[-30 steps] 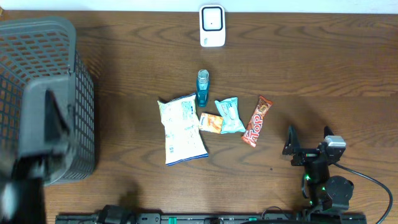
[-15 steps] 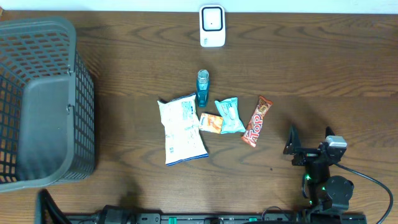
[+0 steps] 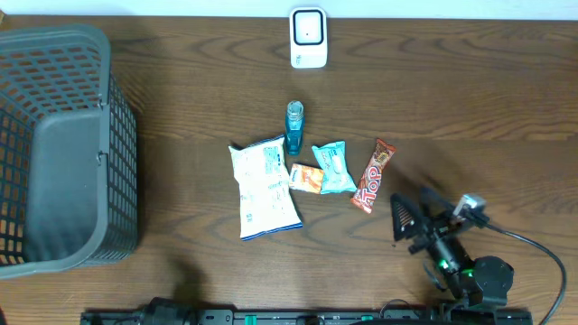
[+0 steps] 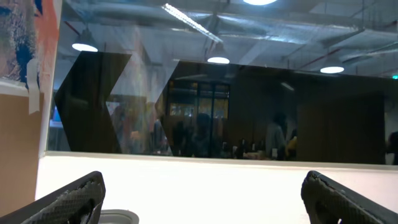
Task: Scan the item barcode
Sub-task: 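Raise the right arm and move the right gripper over the items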
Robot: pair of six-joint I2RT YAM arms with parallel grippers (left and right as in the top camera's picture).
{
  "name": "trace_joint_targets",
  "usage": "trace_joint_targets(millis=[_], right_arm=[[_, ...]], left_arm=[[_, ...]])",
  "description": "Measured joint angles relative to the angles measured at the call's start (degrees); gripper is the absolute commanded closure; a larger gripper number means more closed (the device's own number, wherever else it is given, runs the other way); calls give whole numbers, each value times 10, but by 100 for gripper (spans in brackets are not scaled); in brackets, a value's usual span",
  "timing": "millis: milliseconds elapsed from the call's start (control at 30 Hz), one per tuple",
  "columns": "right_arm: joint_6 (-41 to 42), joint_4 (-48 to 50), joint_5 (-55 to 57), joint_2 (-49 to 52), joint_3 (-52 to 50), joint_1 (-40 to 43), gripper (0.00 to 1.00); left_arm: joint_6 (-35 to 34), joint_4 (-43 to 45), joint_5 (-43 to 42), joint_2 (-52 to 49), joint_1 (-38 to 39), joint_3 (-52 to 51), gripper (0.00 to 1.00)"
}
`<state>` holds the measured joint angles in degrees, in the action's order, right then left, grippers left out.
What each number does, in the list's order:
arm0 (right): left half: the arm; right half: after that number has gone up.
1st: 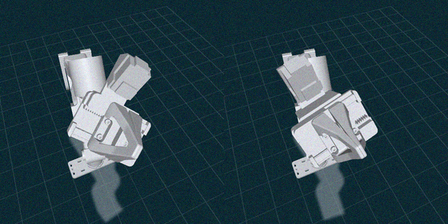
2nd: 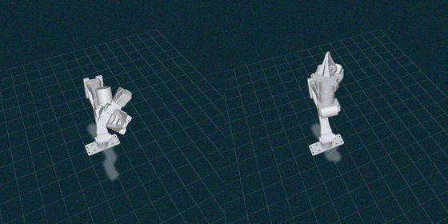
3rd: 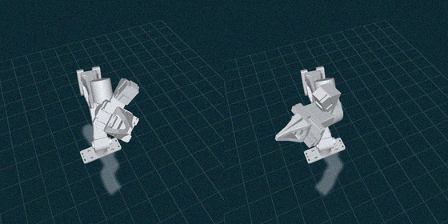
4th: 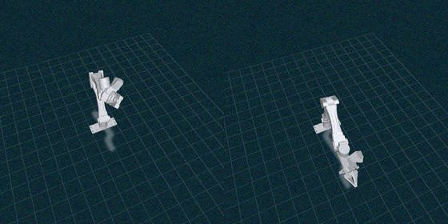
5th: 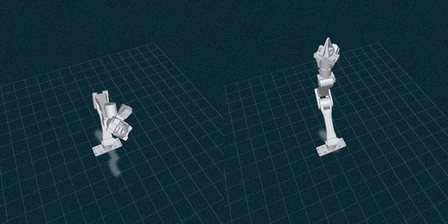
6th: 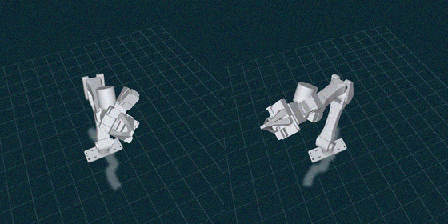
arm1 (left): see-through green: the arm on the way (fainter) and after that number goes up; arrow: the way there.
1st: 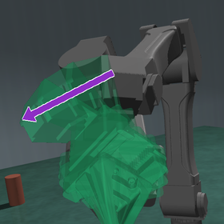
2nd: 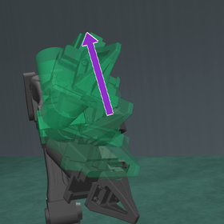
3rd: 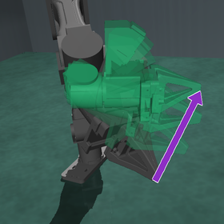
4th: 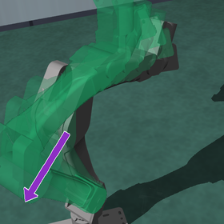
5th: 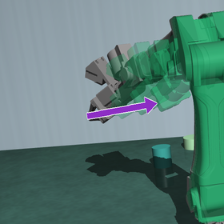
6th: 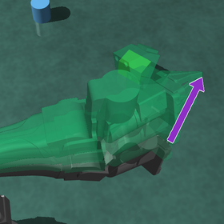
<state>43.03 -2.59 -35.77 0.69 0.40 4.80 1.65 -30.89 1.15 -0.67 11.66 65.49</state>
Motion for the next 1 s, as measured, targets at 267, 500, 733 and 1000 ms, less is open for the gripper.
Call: trace_joint_targets(millis=[267,500,733,1000], right_arm=[[133,1,-157,0,0,0,1],[177,4,-199,0,0,0,1],[113,5,-256,0,0,0,1],[69,1,-245,1,0,0,1]], left_arm=[[0,1,-10,1,4,0,1],[-2,87,72,1,-10,-16,1],[-2,245,162,-5,-14,-79,1],[-2,290,183,-66,-15,-162,1]])
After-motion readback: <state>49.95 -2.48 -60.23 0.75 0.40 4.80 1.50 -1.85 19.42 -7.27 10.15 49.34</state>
